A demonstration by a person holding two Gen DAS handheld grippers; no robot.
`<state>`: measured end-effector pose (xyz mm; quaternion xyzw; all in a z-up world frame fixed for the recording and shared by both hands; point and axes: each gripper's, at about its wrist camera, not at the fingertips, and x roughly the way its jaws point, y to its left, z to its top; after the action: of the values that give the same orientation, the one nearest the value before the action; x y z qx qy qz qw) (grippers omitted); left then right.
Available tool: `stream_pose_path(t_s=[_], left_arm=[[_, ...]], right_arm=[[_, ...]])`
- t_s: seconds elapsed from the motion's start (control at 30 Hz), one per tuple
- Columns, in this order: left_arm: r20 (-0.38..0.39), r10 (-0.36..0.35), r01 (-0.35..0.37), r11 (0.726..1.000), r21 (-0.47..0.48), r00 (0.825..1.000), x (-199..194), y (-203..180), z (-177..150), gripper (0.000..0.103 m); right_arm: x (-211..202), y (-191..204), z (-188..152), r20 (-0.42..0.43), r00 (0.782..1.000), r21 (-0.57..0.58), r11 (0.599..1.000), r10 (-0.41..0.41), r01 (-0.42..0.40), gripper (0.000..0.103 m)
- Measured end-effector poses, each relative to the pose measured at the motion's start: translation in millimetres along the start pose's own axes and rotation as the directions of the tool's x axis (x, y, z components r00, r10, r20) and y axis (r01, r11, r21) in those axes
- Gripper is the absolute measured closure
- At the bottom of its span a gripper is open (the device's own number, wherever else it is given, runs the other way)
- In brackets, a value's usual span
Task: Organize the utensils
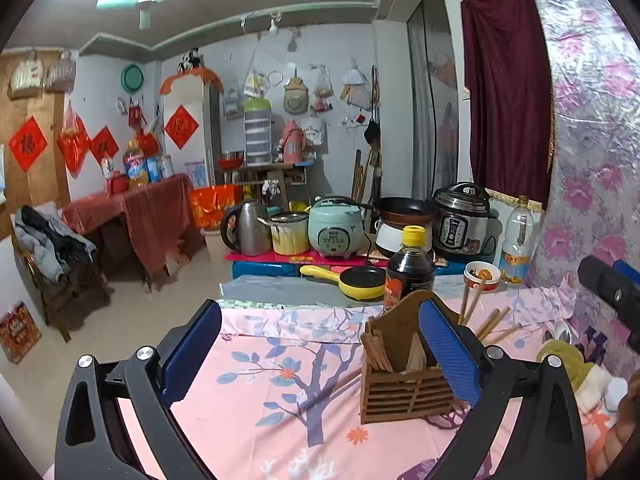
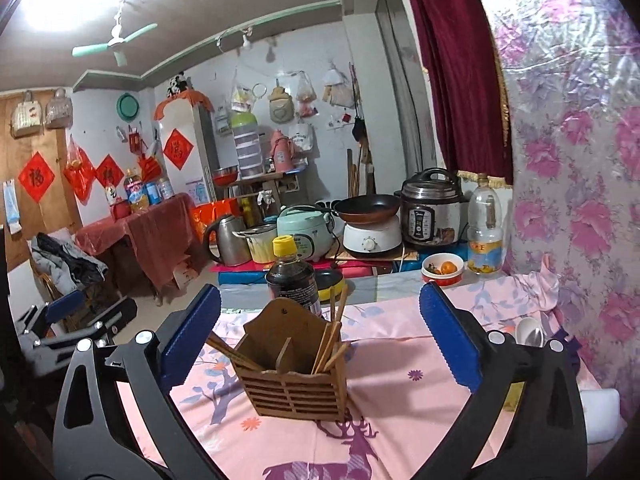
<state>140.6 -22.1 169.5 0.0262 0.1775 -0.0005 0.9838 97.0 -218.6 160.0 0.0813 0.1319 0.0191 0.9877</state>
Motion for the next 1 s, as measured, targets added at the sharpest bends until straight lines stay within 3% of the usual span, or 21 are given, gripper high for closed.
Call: stream_pose_path(t_s=[0.37, 0.53, 0.8, 1.0], left_arm=[[0.015, 0.042, -0.042, 0.997, 0.059, 0.999, -38.4, -7.8, -53.4, 0.006], [-0.009, 0.042, -0.041, 0.998, 0.047, 0.999, -38.8, -4.5, -70.1, 0.006], [0.011, 0.088, -0.088, 0.994, 0.070, 0.996, -47.4, -4.4, -91.7, 0.006], [-0.035, 0.086, -0.084, 0.996, 0.041, 0.996, -46.8, 7.9, -104.3, 0.006]], right_arm=[[-45.0, -2.7, -9.2, 0.006, 1.000, 0.028, 0.999, -0.026, 0.025, 0.007], [-54.4, -2.3, -40.9, 0.015, 0.998, -0.005, 0.998, -0.064, 0.064, 0.007], [-34.9, -8.1, -76.7, -0.096, 0.993, -0.029, 0.997, -0.073, 0.070, 0.007], [-33.0, 4.0, -96.9, -0.137, 0.988, -0.074, 0.995, -0.077, 0.067, 0.007]])
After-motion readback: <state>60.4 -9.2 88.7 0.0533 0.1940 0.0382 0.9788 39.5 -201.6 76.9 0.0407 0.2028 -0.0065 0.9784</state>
